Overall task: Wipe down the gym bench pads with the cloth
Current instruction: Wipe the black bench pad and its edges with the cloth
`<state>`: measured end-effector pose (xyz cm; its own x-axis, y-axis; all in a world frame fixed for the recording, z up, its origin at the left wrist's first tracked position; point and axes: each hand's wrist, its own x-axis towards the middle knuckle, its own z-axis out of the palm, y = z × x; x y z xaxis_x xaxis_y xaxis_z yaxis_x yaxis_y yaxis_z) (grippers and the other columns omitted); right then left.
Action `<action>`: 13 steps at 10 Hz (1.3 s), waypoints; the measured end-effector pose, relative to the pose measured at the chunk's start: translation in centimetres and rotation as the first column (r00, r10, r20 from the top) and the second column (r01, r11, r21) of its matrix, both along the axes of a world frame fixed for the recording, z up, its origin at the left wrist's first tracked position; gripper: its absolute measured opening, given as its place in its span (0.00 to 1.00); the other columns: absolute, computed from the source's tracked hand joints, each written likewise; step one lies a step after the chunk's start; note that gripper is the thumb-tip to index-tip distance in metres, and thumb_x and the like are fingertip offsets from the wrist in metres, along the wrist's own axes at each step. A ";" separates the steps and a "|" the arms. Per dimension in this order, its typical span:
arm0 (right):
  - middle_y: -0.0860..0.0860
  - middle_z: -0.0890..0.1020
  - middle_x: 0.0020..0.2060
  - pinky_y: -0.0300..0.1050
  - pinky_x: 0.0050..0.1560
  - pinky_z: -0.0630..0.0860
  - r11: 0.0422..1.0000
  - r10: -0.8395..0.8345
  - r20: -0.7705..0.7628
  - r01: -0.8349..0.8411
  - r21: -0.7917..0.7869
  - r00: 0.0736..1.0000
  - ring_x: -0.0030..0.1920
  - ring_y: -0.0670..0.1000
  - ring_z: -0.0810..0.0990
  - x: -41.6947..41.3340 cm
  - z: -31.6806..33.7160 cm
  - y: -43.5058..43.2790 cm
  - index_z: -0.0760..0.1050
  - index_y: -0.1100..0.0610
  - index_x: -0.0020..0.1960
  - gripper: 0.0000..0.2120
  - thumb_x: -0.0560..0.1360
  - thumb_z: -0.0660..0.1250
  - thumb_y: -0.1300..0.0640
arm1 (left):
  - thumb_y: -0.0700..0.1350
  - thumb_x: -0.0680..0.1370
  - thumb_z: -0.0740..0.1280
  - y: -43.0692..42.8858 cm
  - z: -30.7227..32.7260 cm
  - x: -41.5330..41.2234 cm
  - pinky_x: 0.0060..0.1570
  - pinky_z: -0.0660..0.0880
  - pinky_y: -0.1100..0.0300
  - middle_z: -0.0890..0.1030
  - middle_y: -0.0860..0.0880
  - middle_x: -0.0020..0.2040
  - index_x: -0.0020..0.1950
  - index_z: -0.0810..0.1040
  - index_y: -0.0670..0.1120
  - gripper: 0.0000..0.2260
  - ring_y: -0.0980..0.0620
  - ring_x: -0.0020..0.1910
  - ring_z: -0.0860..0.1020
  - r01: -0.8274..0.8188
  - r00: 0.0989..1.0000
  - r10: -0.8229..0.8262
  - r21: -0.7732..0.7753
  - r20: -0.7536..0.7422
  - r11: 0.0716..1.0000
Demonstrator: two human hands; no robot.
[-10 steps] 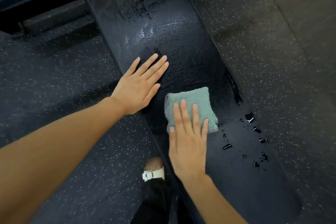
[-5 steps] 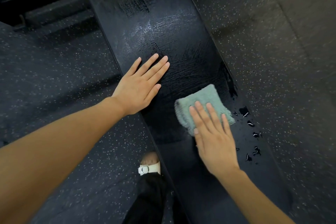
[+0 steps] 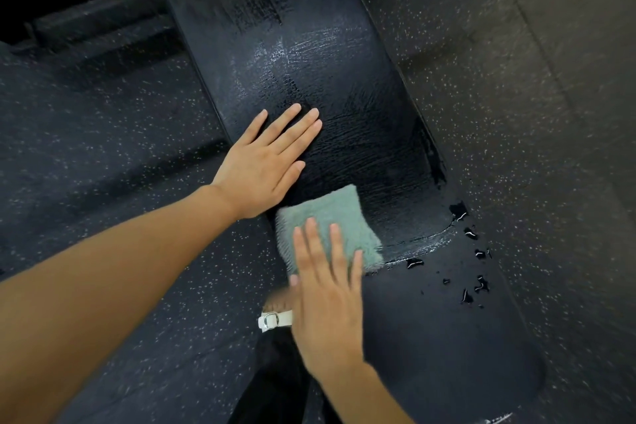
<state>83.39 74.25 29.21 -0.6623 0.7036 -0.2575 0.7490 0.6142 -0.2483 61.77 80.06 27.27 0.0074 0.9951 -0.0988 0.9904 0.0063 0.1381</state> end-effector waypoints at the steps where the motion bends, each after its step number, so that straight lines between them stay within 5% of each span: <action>1: 0.46 0.54 0.80 0.59 0.73 0.53 0.994 0.102 -0.020 -0.102 -0.023 0.995 0.79 0.53 0.53 -0.1 0.2 -0.8 0.53 0.50 0.80 0.28 0.81 0.50 0.50 | 0.52 0.84 0.44 -0.1 -0.1 -0.1 0.77 0.45 0.47 0.51 0.50 0.81 0.81 0.51 0.46 0.26 0.48 0.80 0.49 0.013 1.000 -0.013 -0.004 -0.003 1.000; 3: 0.45 0.55 0.79 0.56 0.75 0.52 0.993 0.119 0.011 -0.119 0.002 0.993 0.80 0.49 0.50 3.6 -0.1 3.8 0.51 0.50 0.81 0.27 0.82 0.48 0.52 | 0.52 0.84 0.45 -0.2 0.0 -0.1 0.77 0.46 0.46 0.53 0.50 0.81 0.81 0.52 0.46 0.26 0.47 0.80 0.50 0.042 0.999 -0.042 -0.002 -0.008 0.999; 7: 0.44 0.50 0.80 0.58 0.77 0.44 0.970 -0.241 -0.058 0.239 -0.031 0.969 0.80 0.50 0.42 2.8 -0.2 4.6 0.49 0.51 0.81 0.26 0.83 0.44 0.50 | 0.52 0.84 0.45 -0.5 0.0 0.3 0.77 0.46 0.45 0.52 0.50 0.81 0.81 0.52 0.46 0.26 0.47 0.80 0.50 0.042 0.999 -0.042 0.002 0.013 0.999; 11: 0.45 0.56 0.79 0.56 0.75 0.55 0.962 0.274 -0.017 -0.274 0.011 0.962 0.79 0.51 0.53 3.4 -0.2 2.9 0.54 0.51 0.80 0.27 0.82 0.50 0.52 | 0.51 0.84 0.45 -1.0 0.1 1.7 0.77 0.48 0.45 0.51 0.50 0.81 0.81 0.51 0.46 0.25 0.47 0.80 0.48 0.008 1.000 -0.008 0.004 -0.005 1.000; 13: 0.45 0.56 0.79 0.55 0.76 0.52 0.988 0.155 -0.032 -0.154 0.015 0.987 0.79 0.50 0.51 7.3 -0.4 7.3 0.54 0.51 0.80 0.25 0.83 0.48 0.52 | 0.51 0.84 0.45 -1.1 0.1 2.8 0.77 0.47 0.45 0.51 0.50 0.81 0.81 0.52 0.46 0.25 0.47 0.80 0.49 -0.016 1.000 0.016 -0.004 -0.011 1.000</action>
<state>90.66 81.56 28.84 -0.7713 0.5952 -0.2257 0.6365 0.7252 -0.2626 64.53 78.95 27.37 -0.0092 0.9947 -0.1024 0.9917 0.0222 0.1269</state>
